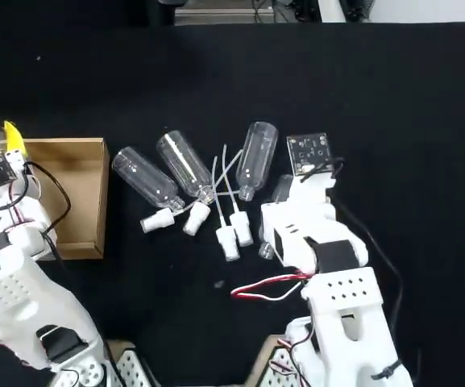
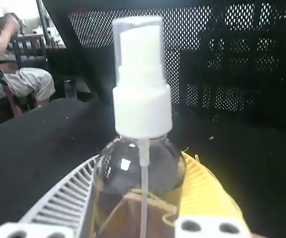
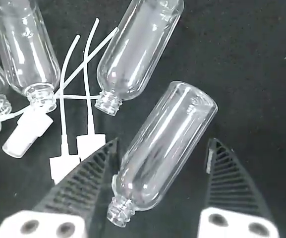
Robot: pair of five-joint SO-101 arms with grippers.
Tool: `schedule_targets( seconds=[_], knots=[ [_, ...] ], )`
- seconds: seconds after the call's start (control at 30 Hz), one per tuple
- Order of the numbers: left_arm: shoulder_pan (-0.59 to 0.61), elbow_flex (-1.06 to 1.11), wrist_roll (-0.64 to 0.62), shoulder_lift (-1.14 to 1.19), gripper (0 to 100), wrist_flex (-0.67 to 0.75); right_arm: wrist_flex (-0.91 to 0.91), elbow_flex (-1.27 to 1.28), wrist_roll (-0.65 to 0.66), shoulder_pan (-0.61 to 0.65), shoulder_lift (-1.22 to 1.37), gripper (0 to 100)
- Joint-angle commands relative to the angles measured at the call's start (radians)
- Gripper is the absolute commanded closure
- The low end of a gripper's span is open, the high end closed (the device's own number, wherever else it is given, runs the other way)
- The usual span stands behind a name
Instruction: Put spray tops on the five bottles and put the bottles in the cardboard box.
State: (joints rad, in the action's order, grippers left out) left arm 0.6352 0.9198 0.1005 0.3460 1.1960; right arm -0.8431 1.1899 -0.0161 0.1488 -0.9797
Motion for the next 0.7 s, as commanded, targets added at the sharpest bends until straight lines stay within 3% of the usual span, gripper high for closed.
schedule_targets(
  seconds=[0.0, 0.53, 0.67],
  knots=[
    [-0.005, -0.082, -0.011, 0.041, 97, 0.043, 0.029, -0.007, -0.008, 0.009, -0.015, 75.9],
    [-0.007, -0.101, -0.009, 0.14, 97, 0.141, 0.029, -0.007, -0.008, 0.009, -0.015, 75.9],
    [-0.005, -0.099, -0.009, 0.141, 85, 0.14, 0.029, -0.007, -0.008, 0.009, -0.015, 75.9]
  ],
)
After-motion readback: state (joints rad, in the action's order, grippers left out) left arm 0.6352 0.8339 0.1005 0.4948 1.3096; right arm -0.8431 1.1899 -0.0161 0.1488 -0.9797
